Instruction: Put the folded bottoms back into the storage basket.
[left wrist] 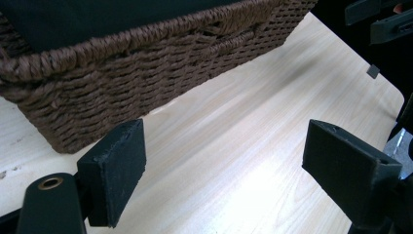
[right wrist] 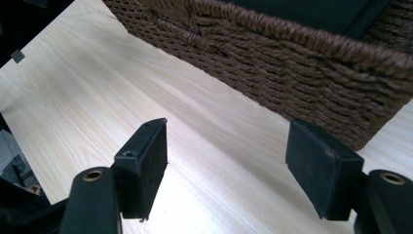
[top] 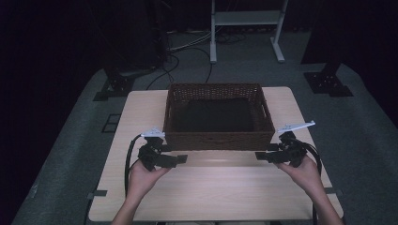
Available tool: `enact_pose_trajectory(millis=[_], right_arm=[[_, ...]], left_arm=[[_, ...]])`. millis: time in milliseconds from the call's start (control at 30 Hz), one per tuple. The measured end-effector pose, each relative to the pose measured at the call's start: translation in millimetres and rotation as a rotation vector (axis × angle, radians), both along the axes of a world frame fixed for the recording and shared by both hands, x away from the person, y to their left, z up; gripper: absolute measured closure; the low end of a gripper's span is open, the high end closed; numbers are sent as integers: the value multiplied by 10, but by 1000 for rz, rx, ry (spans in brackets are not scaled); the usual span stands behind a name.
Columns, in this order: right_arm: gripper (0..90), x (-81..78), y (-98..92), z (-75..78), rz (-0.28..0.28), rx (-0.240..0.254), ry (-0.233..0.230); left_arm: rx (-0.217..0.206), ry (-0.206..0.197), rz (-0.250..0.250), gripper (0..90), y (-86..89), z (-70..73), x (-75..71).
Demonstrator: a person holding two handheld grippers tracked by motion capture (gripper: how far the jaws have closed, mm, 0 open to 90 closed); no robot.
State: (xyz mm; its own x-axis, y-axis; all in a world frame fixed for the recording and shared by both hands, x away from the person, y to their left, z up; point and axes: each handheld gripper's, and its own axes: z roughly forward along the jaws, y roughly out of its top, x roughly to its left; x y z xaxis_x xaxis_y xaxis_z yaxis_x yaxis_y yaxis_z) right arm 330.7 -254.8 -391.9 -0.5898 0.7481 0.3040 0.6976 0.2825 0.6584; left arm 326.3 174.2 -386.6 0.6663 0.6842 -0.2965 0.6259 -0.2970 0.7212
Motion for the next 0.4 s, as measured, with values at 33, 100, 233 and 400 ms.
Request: enact_pose_trajectory(millis=[33, 100, 233, 400], right_arm=[[308, 0, 0, 0, 0, 0, 0], [306, -19, -3, -29, -1, 3, 2], [294, -43, 9, -69, 2, -6, 3], [293, -104, 27, -130, 7, 2, 3]], left_arm=[[0, 0, 0, 150, 0, 0, 0], [-7, 2, -1, 150, 10, -8, -10], [-15, 3, -1, 149, 15, -24, -35], [-24, 16, -9, 138, 13, -126, -84]])
